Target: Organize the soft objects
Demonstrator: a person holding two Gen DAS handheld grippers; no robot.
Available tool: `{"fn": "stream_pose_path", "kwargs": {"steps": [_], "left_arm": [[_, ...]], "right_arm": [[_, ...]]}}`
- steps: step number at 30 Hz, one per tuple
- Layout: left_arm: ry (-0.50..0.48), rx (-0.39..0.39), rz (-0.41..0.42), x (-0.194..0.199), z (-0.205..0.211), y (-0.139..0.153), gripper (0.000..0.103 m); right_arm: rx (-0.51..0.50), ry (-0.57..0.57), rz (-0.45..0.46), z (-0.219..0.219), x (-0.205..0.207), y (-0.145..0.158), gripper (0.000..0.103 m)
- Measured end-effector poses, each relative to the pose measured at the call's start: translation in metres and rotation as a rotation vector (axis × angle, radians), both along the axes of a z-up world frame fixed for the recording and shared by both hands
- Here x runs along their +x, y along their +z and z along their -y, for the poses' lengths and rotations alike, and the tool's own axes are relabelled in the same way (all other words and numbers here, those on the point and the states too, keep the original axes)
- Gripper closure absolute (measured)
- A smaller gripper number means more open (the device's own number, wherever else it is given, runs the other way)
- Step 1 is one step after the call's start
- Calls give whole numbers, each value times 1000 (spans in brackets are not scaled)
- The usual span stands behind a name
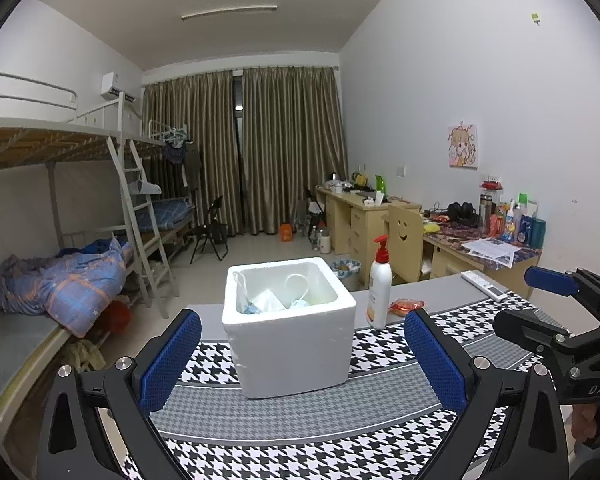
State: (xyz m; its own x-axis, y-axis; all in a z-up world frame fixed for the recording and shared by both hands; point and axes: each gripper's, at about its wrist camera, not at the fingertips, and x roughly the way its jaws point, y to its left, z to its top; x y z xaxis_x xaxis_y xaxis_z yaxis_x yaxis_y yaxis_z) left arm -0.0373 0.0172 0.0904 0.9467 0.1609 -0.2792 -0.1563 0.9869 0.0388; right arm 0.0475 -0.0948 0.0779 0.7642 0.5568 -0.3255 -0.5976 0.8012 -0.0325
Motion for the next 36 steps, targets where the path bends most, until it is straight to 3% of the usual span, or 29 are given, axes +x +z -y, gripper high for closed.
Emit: {"fn": "stream_pose_path", "kwargs": {"steps": [36], "left_arm": [[59, 35, 79, -36, 9, -33, 1]], "right_arm": [[12, -16, 60, 6, -31, -30, 8]]}}
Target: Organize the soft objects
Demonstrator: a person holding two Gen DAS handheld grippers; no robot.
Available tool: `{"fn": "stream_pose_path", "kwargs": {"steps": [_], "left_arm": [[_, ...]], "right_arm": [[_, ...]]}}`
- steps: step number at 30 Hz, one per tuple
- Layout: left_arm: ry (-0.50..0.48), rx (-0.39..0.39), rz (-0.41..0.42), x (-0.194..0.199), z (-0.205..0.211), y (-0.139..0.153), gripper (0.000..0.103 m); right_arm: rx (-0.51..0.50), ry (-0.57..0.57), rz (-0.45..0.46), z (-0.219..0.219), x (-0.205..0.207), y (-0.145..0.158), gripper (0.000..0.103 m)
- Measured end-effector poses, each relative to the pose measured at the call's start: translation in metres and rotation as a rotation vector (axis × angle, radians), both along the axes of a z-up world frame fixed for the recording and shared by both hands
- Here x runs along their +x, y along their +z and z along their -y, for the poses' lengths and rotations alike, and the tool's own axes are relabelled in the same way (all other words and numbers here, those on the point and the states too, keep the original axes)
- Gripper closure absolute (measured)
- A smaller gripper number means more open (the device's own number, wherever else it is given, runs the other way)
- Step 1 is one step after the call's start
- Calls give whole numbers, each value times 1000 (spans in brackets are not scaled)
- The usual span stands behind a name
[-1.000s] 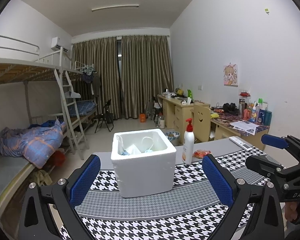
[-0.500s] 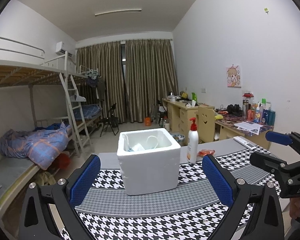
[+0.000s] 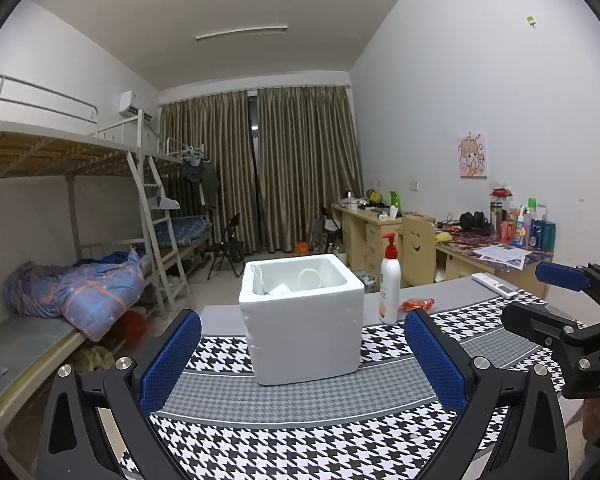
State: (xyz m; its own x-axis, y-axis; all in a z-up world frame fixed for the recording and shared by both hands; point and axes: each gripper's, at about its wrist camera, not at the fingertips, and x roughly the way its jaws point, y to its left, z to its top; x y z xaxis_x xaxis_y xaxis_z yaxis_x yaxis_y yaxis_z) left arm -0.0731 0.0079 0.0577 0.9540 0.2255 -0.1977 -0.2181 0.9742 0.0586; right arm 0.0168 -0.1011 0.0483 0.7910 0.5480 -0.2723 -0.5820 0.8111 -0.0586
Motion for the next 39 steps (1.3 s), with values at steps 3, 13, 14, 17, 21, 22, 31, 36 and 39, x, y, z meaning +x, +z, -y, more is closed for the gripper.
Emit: {"fn": "stream_pose_path", "kwargs": {"steps": [3, 13, 14, 17, 21, 22, 31, 36, 39], "left_arm": [[-3, -9, 5, -3, -1, -2, 1], [-15, -44, -11, 0, -3, -15, 1], [-19, -43, -14, 0, -2, -16, 1], [-20, -45, -21, 1, -1, -20, 1], [-22, -40, -12, 2, 0, -23, 1], [-20, -38, -9, 2, 0, -24, 1], [-36, -38, -22, 2, 3, -33, 1], [-36, -42, -31, 3, 2, -36, 1], [-37, -45, -34, 3, 2, -37, 1]], "right_arm": [[4, -5, -5, 2, 1, -2, 8], [6, -17, -4, 6, -2, -11, 8], [8, -18, -6, 6, -1, -13, 8], [10, -29, -12, 8, 1, -16, 8], [14, -32, -20, 11, 2, -19, 8], [15, -31, -22, 11, 2, -20, 8], [11, -31, -23, 11, 1, -30, 8], [17, -38, -32, 11, 2, -32, 7], [19, -41, -34, 10, 3, -32, 7]]}}
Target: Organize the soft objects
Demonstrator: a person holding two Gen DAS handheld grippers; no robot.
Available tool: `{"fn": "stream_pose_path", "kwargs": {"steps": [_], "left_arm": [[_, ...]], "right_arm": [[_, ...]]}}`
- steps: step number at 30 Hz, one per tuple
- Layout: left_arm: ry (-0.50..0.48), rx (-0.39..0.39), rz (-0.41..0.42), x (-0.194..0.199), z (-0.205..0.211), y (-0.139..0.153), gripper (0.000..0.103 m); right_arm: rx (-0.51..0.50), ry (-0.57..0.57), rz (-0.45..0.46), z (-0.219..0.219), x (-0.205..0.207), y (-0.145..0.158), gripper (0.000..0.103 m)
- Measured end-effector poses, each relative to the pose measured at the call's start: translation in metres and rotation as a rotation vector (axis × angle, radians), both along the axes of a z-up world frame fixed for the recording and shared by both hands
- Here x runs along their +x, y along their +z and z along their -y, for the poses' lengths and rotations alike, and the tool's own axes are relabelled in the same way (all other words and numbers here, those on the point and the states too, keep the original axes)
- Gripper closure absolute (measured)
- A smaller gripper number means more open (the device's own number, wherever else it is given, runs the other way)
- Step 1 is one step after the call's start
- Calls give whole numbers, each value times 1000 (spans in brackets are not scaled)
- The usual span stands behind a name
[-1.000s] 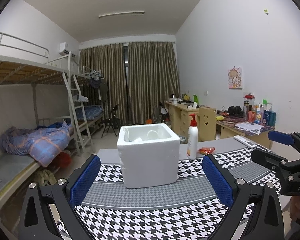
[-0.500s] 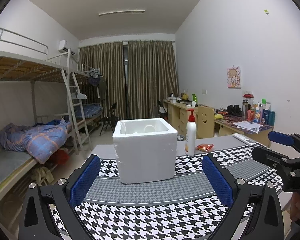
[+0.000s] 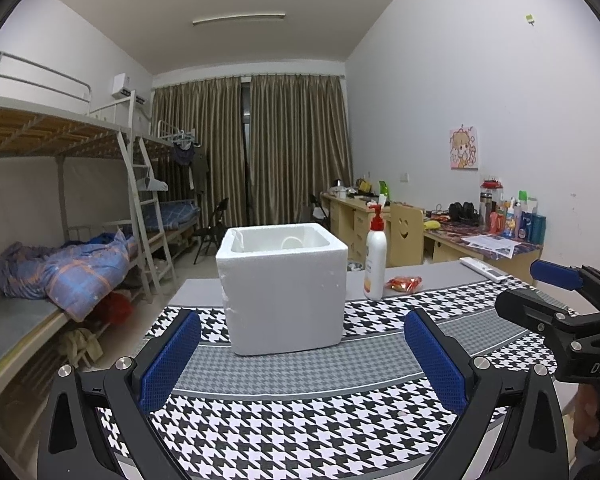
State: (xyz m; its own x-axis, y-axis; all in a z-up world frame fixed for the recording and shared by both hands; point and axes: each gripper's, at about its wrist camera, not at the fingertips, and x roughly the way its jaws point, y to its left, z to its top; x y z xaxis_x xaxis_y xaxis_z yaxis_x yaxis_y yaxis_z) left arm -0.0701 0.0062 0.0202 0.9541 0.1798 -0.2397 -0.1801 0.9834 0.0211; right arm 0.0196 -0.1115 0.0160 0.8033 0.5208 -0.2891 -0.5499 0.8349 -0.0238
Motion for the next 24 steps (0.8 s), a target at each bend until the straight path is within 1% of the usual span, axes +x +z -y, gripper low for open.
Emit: {"fn": "stream_pose_path", "kwargs": {"steps": [8, 13, 24], "left_arm": [[-6, -6, -6, -1, 1, -3, 1], [-7, 3, -14, -1, 1, -4, 1], [-8, -9, -21, 0, -1, -6, 1]], "right_arm": [[25, 2, -12, 7, 2, -1, 7], [26, -6, -15, 9, 2, -4, 7], [31, -7, -26, 14, 4, -7, 7]]}}
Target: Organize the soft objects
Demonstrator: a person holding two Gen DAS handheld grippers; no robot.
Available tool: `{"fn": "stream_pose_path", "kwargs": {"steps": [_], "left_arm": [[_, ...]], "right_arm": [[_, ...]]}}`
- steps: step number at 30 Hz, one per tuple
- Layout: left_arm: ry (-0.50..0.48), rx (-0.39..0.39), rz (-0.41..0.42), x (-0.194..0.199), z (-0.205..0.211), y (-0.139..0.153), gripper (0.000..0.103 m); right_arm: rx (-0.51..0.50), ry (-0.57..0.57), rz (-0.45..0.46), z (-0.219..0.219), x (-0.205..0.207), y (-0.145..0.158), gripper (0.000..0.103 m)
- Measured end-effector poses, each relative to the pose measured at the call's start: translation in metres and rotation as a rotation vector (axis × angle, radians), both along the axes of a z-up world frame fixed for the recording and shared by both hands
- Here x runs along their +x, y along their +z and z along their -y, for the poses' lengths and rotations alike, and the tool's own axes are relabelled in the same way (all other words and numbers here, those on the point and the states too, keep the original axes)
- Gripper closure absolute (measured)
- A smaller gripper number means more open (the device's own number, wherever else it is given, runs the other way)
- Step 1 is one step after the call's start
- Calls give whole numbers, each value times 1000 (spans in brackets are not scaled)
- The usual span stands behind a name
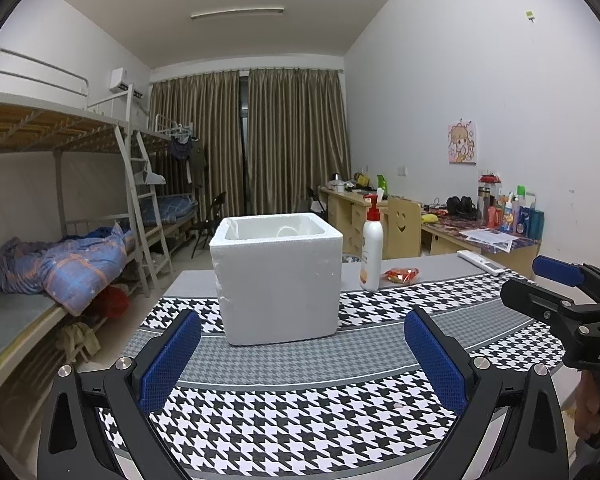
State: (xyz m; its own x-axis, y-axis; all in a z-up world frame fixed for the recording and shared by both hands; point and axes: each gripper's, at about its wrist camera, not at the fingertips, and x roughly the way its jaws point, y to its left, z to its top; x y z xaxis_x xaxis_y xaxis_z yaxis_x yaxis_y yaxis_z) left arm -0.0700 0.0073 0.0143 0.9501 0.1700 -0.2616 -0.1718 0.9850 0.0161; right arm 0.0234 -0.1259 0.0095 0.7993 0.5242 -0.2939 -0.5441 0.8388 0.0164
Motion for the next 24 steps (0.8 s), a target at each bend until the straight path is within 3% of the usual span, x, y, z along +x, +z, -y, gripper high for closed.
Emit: {"fn": "stream_pose_path", "kwargs": {"steps": [24], "left_arm": [[-4, 7, -9, 3, 3, -4, 1]], "right_arm": [[-4, -2, -4, 2, 1, -3, 7]]}}
